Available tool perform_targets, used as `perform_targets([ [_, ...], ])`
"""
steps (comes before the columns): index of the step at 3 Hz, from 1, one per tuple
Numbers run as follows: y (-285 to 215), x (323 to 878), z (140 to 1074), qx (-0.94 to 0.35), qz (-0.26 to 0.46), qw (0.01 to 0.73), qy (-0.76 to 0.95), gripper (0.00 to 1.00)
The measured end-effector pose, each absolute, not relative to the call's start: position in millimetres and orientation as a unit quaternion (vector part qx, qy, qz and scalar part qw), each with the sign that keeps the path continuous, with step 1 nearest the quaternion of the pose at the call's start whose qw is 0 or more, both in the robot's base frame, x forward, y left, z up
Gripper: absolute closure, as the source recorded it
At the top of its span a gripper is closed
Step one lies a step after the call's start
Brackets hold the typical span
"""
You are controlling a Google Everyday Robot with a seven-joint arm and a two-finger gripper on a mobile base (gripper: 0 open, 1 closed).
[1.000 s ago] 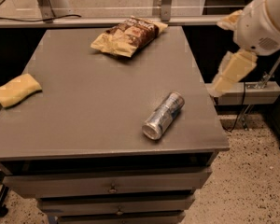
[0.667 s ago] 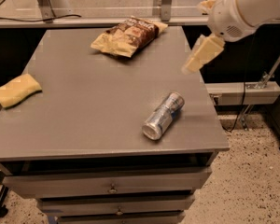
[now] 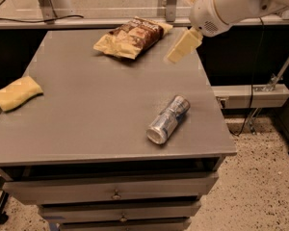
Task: Move brown chip bag near redbull can
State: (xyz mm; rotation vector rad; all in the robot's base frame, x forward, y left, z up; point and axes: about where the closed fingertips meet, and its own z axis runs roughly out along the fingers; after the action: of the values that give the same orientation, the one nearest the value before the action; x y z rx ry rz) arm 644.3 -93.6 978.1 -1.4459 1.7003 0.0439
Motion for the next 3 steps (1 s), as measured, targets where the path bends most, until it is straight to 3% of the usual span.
perform_targets([
  [3, -56, 746, 912, -0.568, -0.002, 0.487, 0.664, 0.0],
])
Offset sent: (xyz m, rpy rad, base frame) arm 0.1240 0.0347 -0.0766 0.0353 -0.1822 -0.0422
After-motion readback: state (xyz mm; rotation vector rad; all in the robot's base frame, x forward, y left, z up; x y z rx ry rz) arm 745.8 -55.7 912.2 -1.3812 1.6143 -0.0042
